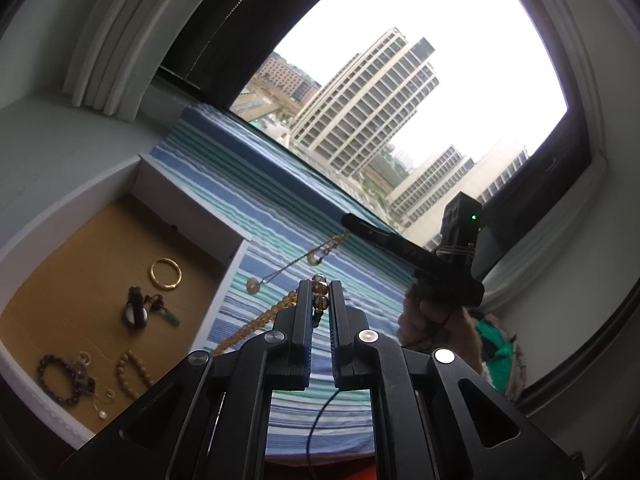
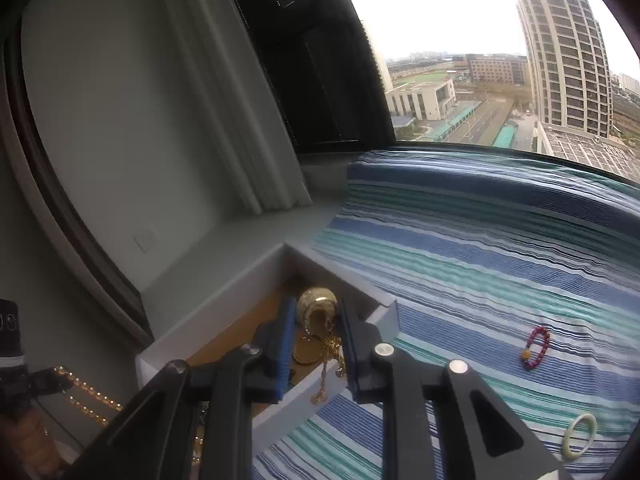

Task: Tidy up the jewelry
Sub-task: 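Carry the necklace with the left tool while the right tool carries the charm into the box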

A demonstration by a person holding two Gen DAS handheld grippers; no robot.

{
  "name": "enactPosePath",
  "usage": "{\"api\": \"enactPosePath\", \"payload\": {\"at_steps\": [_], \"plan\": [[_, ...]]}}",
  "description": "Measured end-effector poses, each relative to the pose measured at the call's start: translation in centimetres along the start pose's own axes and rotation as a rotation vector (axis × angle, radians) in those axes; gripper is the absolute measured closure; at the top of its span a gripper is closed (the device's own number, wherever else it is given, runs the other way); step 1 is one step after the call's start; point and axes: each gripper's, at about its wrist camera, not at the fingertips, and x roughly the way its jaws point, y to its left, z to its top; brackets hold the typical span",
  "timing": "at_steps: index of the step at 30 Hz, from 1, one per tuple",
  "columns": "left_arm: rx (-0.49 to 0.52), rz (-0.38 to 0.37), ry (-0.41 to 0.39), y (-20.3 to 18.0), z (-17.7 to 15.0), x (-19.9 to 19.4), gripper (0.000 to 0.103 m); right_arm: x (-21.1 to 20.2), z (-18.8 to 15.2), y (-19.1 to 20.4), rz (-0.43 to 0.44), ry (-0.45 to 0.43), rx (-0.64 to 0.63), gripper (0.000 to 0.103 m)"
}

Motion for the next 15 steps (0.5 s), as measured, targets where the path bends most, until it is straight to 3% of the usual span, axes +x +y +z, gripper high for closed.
{"api": "enactPosePath", "payload": {"at_steps": [8,15], "plan": [[-0.057,0.146,-0.041,6.9,1.4,1.3,0.098,5.6,0.9,6.8,0.113,0.061,-0.075,0.081],[-0.113,0.309,-0.033,14.2,1.2,4.7,0.098,12.3,-0.4,7.3,0.100,0.150,-0.103,0.081]]}}
